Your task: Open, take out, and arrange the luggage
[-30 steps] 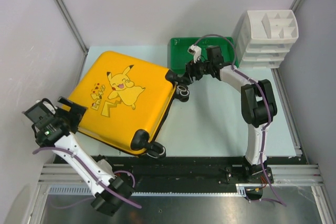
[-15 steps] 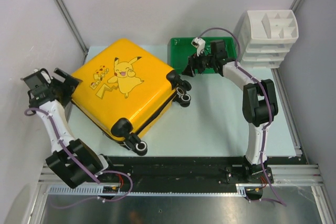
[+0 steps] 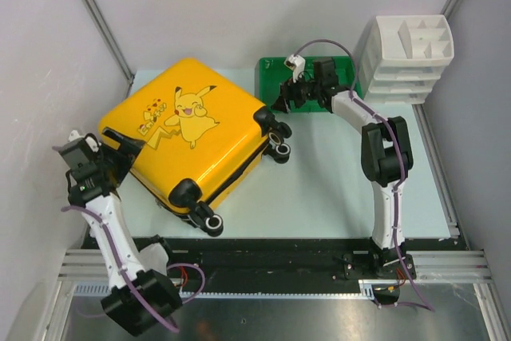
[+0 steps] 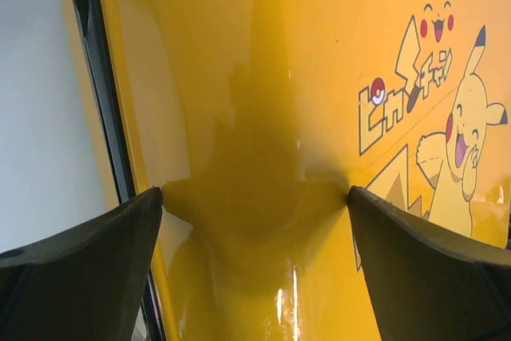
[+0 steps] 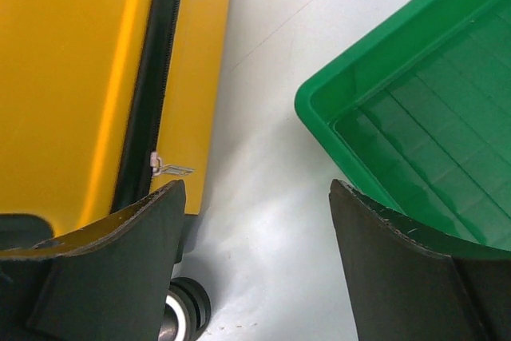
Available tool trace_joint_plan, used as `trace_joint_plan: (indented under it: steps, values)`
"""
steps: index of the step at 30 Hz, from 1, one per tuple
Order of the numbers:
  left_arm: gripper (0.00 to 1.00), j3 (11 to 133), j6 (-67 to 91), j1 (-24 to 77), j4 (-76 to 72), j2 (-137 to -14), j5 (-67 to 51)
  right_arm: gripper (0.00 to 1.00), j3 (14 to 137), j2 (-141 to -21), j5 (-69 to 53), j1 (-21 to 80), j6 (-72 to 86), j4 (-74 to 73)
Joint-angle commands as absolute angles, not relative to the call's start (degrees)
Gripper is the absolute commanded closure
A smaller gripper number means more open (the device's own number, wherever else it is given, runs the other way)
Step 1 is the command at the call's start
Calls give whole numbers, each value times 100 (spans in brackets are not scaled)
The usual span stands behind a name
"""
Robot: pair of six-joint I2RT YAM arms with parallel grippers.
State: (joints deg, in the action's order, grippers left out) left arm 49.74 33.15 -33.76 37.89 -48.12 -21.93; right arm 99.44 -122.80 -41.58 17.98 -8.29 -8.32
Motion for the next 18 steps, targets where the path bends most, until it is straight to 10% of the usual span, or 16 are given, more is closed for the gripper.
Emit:
trace_joint_plan:
  steps: [1,12,18]
  values:
    - [0,5193,3551,-2954,3561,-5527,-2233,22,10362,-12419,-4420,1925,-1072,-914]
    - [2,8682,2165,-2330,2927,-8928,-1687,24,9985,-12358,-4834,2259,-1099,-941]
    - [0,8887,821,-1864,2997,-8386,-1012,24,9256,-11805,-5080,2486,-993,-800]
